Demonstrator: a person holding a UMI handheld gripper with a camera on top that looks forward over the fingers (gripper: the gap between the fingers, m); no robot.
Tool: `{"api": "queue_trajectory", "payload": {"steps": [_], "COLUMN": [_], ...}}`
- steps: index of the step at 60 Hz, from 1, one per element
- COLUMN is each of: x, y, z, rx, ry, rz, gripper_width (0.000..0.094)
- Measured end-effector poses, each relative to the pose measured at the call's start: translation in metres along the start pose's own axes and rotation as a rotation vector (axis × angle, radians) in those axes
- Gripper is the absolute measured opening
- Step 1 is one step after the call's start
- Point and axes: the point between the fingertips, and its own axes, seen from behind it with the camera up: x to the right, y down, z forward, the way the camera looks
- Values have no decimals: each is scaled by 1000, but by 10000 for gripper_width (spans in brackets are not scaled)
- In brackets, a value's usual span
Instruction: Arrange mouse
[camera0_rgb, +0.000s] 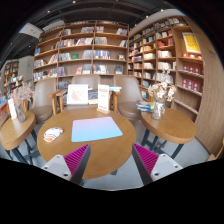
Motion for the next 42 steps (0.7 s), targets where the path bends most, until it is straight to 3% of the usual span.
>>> {"api": "queue_trajectory", "payload": {"steps": [42], "x": [-175], "y": [35], "z": [-1], "rx": [-68], "ry": [-188], "rz": [-50], "gripper_width": [858]}}
